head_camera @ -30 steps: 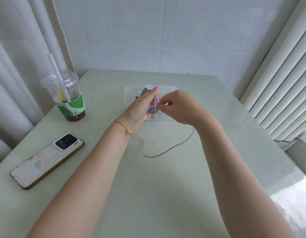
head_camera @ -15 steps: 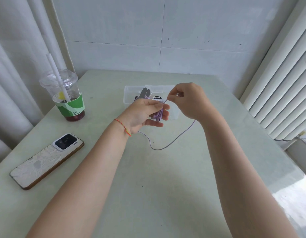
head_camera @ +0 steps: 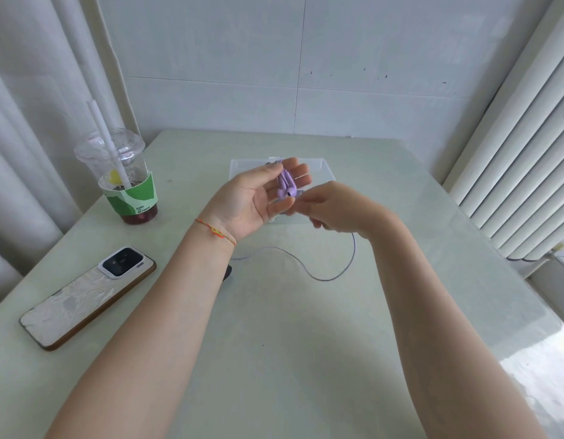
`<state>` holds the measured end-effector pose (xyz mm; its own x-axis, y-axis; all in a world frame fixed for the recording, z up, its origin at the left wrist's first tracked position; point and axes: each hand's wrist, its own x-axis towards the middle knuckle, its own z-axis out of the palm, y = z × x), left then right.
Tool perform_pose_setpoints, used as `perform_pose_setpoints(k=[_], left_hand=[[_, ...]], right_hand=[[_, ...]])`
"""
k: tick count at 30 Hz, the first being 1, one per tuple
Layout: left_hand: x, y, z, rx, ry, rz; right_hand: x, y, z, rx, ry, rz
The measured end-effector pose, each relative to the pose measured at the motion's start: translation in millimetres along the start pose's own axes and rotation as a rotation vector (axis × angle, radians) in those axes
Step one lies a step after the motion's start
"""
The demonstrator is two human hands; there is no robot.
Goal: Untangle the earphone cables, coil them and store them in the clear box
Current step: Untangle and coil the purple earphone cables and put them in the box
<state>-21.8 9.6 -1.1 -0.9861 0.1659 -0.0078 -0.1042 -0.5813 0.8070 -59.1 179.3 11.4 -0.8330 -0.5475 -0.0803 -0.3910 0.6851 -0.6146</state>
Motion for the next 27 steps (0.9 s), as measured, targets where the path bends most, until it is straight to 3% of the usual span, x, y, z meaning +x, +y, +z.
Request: perform_pose_setpoints(k=[3, 10, 21, 27], left_hand=[[2.8, -1.5, -6.7, 0.055, 0.038, 0.011], [1.8, -1.3, -9.7, 0.378, 0.107, -0.03], [4.3, 2.7, -14.0, -0.015, 0.179, -0.052], [2.3, -2.4, -3.5, 0.354, 0.095, -0.113]], right_hand=[[-5.8, -7.5, -0.6, -0.054, -0.124, -0.001], [-12.3, -15.5, -10.9, -0.085, 0.057, -0.033], [-20.0, -23.5, -13.0, -0.019, 0.046, -0.083], [-17.2, -22.5, -11.6, 0.011, 0.101, -0.09]])
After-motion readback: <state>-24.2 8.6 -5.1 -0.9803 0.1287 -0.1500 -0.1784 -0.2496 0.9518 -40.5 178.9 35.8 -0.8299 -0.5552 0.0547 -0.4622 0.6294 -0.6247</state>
